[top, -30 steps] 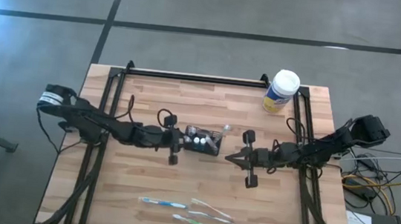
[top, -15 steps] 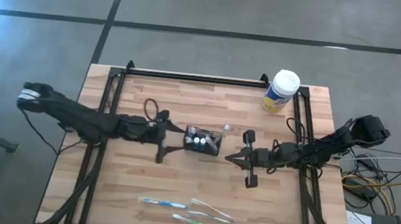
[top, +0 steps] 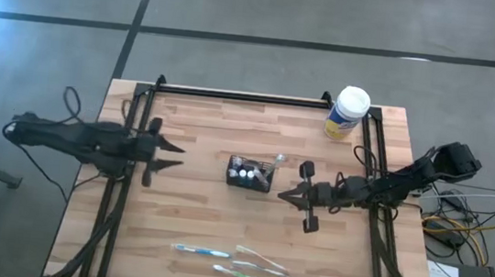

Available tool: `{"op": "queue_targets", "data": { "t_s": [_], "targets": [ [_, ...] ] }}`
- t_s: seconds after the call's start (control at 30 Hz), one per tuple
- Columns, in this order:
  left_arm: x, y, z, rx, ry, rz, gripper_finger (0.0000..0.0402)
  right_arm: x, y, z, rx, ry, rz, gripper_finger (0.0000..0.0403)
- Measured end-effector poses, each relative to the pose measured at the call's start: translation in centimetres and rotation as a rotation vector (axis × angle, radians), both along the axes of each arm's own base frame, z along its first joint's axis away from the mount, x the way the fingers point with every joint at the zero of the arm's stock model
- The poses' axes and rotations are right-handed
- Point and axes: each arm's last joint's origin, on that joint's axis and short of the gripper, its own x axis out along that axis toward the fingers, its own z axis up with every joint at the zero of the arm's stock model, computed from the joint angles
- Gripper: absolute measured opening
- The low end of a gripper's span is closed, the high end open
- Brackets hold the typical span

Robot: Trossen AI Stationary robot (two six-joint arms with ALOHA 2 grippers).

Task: Pick & Place toothbrushing station
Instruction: Put the orange toothbrush into the wire organizer

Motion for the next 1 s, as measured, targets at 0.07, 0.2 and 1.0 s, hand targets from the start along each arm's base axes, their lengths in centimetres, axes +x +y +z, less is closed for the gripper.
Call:
{"op": "queue_targets", "data": {
  "t_s": [0.07, 0.2, 1.0],
  "targets": [
    [-0.5, 0.1, -0.6, 0.012, -0.031, -0.004, 0.0086, 0.0, -0.1, 0.0, 0.021, 0.005, -0.001, 0.0011],
    [-0.8, 0.1, -1.9, 0.043, -0.12, -0.029, 0.0012, 0.2, -0.8, -0.1, 0.034, 0.021, -0.027, 0.0011],
    [-2.7, 0.4, -7.3, 0.012, -0.191, -0.003, 0.0002, -4.5, -3.3, 2.1, 0.127, 0.194, -0.1, 0.0011]
  ]
}}
